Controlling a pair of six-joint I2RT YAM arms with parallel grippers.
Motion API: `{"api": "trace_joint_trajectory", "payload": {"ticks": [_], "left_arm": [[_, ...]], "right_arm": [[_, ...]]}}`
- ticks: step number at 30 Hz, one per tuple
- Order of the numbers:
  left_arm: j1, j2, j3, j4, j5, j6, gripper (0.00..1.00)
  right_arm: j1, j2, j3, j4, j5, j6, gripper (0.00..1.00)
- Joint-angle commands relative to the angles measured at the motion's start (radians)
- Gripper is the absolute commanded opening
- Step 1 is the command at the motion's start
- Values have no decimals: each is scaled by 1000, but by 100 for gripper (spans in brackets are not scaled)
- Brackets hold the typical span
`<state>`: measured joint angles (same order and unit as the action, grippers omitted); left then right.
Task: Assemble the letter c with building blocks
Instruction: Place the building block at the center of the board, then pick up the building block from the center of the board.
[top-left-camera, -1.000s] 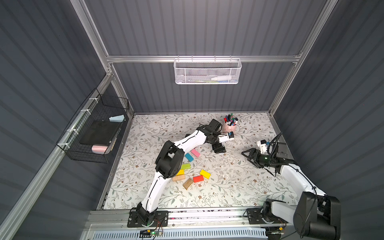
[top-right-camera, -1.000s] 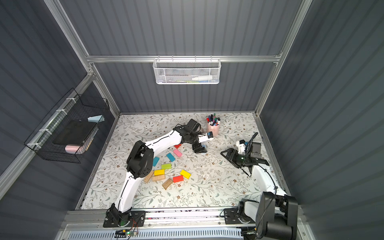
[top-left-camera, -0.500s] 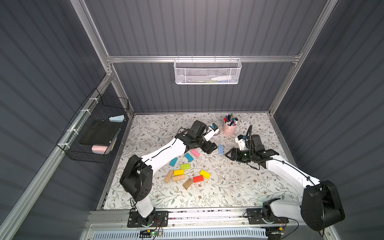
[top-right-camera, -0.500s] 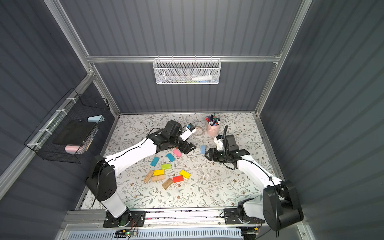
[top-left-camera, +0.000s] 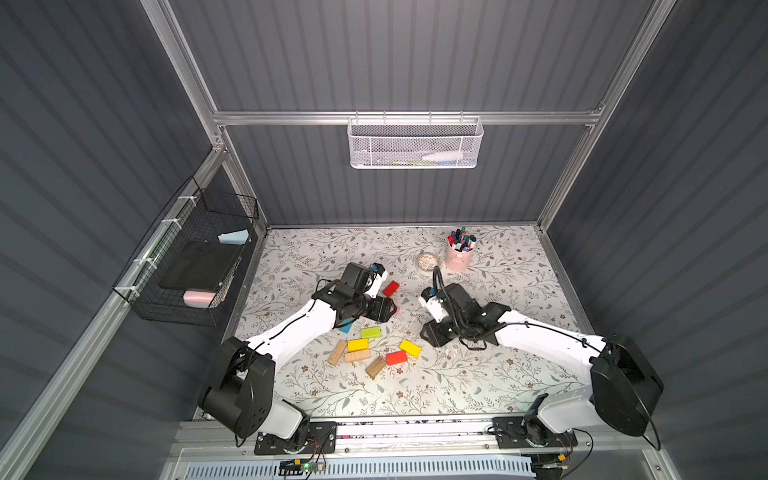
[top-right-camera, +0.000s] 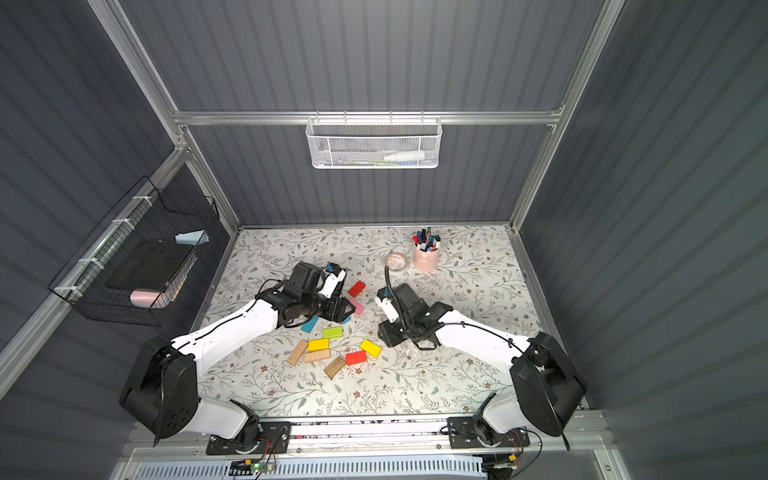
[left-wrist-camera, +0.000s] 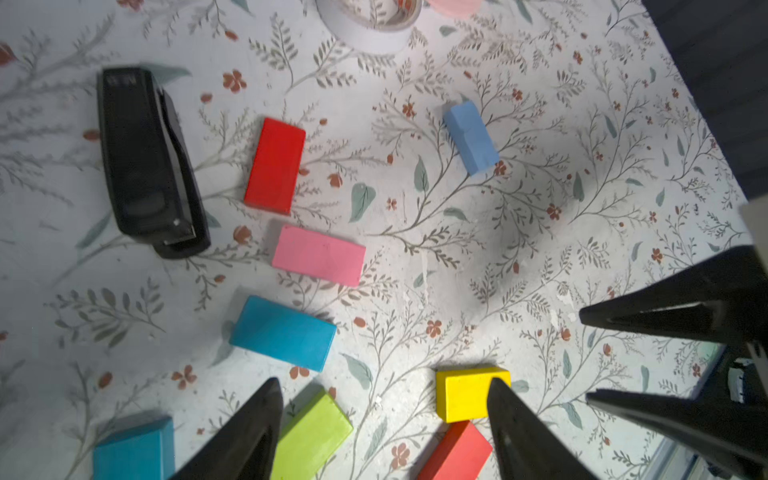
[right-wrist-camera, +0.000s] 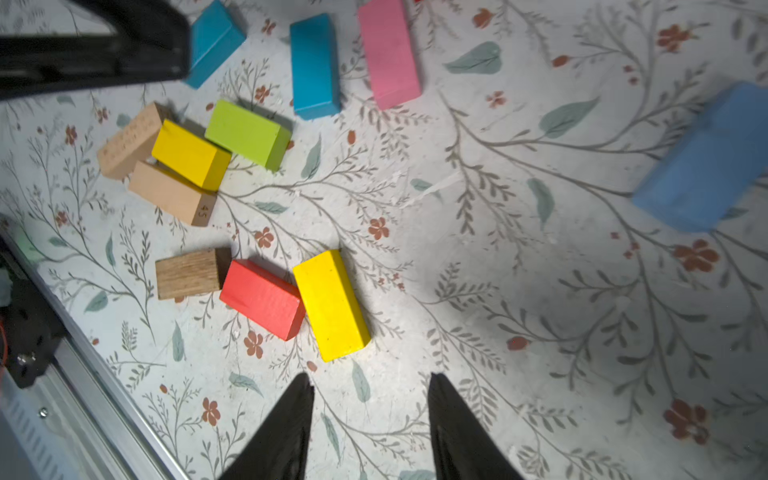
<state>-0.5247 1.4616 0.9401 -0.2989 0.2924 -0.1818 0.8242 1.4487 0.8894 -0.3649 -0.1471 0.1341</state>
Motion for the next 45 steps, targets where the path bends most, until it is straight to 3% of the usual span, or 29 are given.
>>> {"api": "trace_joint_trajectory", "payload": {"ticks": [1,8,27,45], "left_arm": [[21,-47,-63,30,28,-77,76],[45,-77,-129,78,48,-99,76],[45,-180,-251,164,14,-124,77],[45,-127,-242,184,33,-104,79]], "right_arm": [[48,40,38,-47,92,-76,49],[113,120,84,-72,127,-104,57],[136,156,89,-54,147,-141,53],[159,229,114,-72,158,-174,50]]}}
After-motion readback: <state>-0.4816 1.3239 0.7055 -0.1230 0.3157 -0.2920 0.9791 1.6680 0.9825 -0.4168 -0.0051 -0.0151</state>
